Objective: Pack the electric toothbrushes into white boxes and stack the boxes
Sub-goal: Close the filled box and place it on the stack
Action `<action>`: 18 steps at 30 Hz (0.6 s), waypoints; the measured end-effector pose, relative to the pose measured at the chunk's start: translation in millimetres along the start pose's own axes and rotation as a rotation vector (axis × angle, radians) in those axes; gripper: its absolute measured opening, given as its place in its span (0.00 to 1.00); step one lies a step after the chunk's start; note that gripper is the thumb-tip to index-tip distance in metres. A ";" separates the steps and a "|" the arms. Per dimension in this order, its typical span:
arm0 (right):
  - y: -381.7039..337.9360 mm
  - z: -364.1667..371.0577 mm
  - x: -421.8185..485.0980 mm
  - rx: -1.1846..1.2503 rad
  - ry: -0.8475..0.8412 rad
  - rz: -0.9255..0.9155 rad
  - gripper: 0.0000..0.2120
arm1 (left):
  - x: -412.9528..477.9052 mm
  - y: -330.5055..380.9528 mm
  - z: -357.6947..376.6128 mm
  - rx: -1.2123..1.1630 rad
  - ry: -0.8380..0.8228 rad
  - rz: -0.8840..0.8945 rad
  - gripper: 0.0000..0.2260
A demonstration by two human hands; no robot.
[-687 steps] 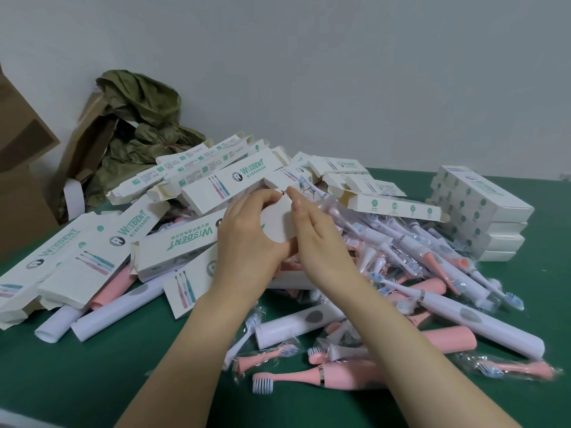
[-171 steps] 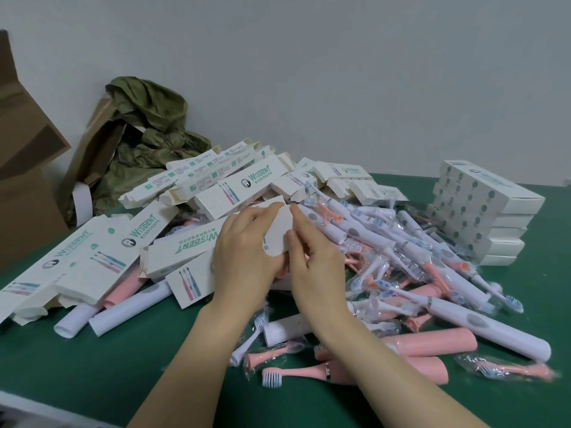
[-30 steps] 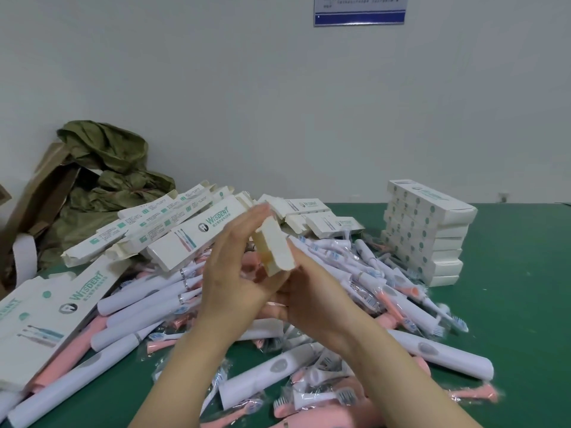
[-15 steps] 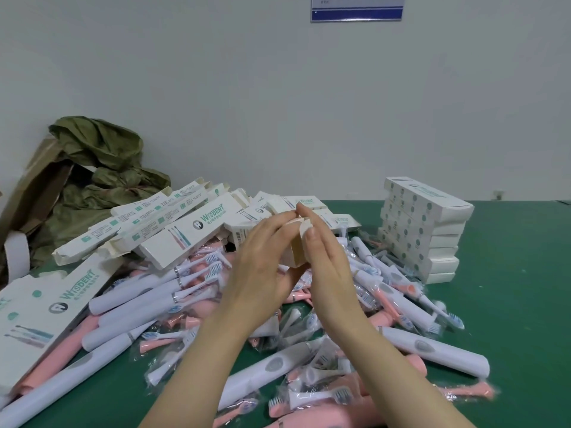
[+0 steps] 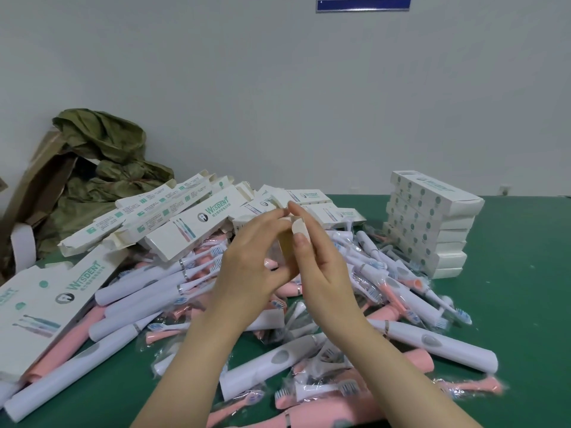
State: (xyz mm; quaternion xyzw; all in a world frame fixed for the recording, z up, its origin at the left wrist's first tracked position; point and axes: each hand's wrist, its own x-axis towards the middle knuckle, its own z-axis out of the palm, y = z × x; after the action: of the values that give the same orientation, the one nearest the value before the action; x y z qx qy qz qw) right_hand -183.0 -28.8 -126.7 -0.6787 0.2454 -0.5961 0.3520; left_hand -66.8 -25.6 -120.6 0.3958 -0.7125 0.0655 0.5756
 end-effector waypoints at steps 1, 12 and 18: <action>0.3 1.3 -0.2 -0.004 0.004 -0.010 0.16 | 0.7 0.8 0.3 0.002 0.025 0.002 0.11; -5.2 -4.8 1.3 0.068 0.063 0.020 0.15 | -3.4 -3.7 -9.2 -0.003 -0.144 -0.049 0.32; -6.4 0.4 -3.5 0.062 -0.005 -0.025 0.16 | -7.0 7.2 -1.9 -0.032 0.014 -0.078 0.20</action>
State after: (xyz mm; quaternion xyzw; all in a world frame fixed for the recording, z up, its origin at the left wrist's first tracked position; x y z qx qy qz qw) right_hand -183.7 -22.1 -124.0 -0.6719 0.2174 -0.6060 0.3661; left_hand -69.8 -16.2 -123.5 0.4134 -0.6934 0.0346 0.5891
